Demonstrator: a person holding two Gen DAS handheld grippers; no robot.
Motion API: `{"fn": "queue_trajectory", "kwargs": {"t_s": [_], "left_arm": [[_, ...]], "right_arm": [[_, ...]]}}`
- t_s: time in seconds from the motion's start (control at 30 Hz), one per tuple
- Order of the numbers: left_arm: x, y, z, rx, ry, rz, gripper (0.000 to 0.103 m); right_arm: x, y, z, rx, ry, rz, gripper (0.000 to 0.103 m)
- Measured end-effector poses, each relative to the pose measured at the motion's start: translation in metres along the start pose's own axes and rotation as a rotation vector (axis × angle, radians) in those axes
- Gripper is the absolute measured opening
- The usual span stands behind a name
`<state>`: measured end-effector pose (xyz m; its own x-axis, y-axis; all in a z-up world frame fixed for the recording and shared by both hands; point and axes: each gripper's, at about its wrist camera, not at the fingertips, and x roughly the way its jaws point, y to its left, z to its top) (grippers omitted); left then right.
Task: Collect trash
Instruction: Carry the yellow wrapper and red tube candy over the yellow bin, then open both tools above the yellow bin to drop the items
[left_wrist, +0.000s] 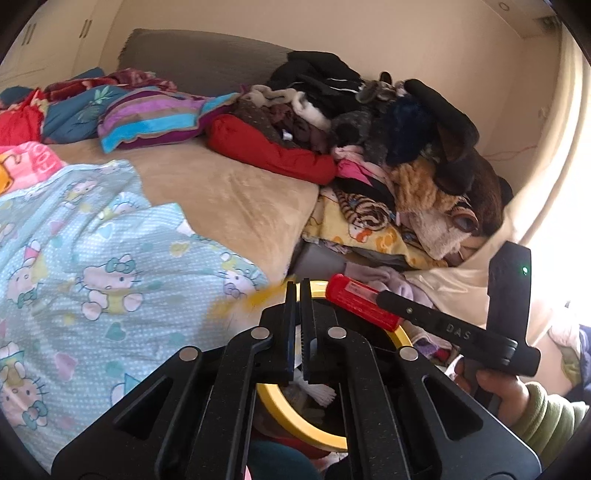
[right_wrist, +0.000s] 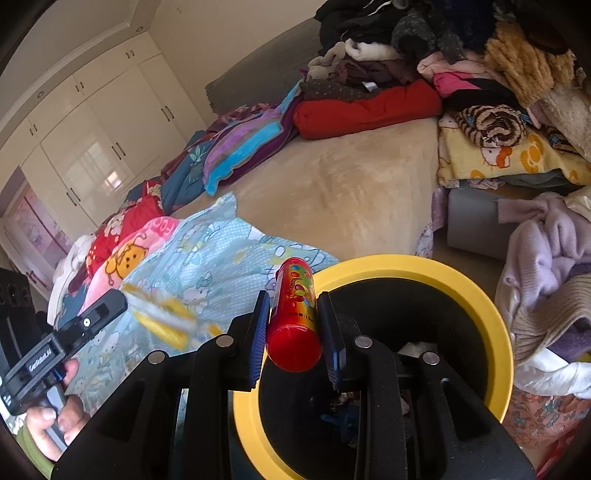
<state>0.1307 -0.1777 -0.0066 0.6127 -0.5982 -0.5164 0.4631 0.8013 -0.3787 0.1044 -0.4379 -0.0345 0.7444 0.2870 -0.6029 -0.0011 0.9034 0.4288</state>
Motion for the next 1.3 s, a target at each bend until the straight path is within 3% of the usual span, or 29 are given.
{"fn": "queue_trajectory", "kwargs": {"t_s": [0.37, 1.13, 1.3], "left_arm": [[0.022, -0.028, -0.016, 0.056, 0.071, -0.029, 0.0], [0.056, -0.033, -0.055, 0.091, 0.219, -0.017, 0.0], [0.059, -0.034, -0.058, 0.094, 0.239, -0.022, 0.0]], "right_arm": [[-0.008, -0.026, -0.006, 0.042, -0.004, -0.022, 0.026], [0.006, -0.051, -0.038, 0.084, 0.116, -0.092, 0.027], [0.003, -0.051, -0.041, 0.087, 0.123, -0.107, 0.039]]}}
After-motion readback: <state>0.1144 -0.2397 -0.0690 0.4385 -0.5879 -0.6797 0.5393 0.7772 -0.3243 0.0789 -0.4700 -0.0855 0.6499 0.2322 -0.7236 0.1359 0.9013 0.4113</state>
